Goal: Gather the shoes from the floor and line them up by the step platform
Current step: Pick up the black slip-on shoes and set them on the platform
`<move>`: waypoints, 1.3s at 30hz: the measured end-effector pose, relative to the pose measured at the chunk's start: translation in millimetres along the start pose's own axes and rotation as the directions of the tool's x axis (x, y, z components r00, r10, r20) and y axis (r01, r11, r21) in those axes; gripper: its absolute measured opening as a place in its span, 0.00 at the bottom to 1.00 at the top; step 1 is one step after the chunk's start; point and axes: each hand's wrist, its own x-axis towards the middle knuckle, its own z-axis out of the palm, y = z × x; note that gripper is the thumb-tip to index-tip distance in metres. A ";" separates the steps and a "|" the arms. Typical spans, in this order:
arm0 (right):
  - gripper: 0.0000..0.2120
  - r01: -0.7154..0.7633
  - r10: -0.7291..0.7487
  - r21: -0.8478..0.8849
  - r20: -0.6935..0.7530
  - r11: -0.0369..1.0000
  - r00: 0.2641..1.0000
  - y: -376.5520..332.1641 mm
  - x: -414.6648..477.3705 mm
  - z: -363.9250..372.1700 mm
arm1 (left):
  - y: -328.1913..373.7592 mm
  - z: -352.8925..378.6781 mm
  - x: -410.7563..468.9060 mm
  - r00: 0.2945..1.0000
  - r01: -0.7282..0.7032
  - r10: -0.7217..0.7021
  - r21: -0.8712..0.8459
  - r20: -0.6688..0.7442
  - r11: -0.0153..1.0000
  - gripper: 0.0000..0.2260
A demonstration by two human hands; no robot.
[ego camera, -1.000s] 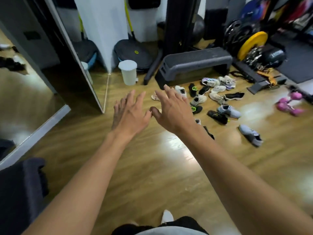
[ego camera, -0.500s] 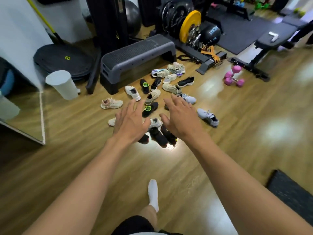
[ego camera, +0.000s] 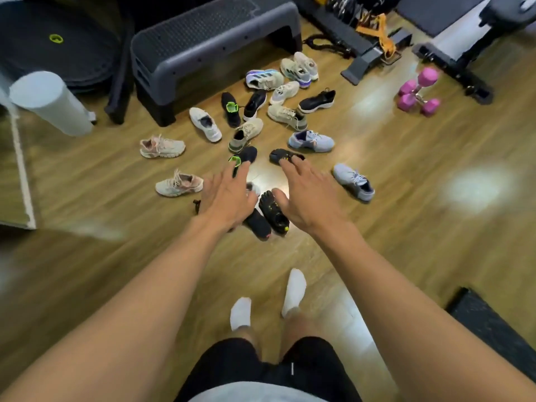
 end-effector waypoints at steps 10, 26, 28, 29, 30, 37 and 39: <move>0.30 0.105 -0.124 0.085 0.254 0.991 0.959 47.0 139.3 215.5 | -59.9 196.4 121.1 0.970 0.093 -0.111 0.091 0.216 0.992 0.29; 0.32 0.010 -0.063 0.136 0.391 0.991 0.918 152.9 259.9 659.6 | -167.1 610.7 265.9 0.935 -0.266 0.140 0.382 0.326 0.885 0.37; 0.35 0.022 -0.069 0.127 0.386 0.992 0.920 150.3 267.6 686.0 | -174.2 633.7 279.3 0.915 -0.336 0.180 0.436 0.362 0.835 0.36; 0.36 0.029 -0.071 0.116 0.383 0.993 0.921 150.2 271.6 695.9 | -176.5 642.3 284.3 0.911 -0.347 0.186 0.442 0.368 0.827 0.36; 0.37 0.038 -0.071 0.096 0.373 0.995 0.925 150.6 275.7 703.1 | -179.5 648.4 288.4 0.911 -0.356 0.195 0.454 0.363 0.817 0.36; 0.46 0.061 -0.043 -0.037 0.365 0.997 0.930 153.6 274.4 714.2 | -192.2 645.8 293.5 0.862 -0.497 0.373 0.433 0.343 0.752 0.26; 0.37 0.092 -0.075 -0.029 0.375 0.995 0.924 153.1 275.2 707.2 | -191.3 637.9 288.5 0.860 -0.492 0.380 0.358 0.339 0.794 0.18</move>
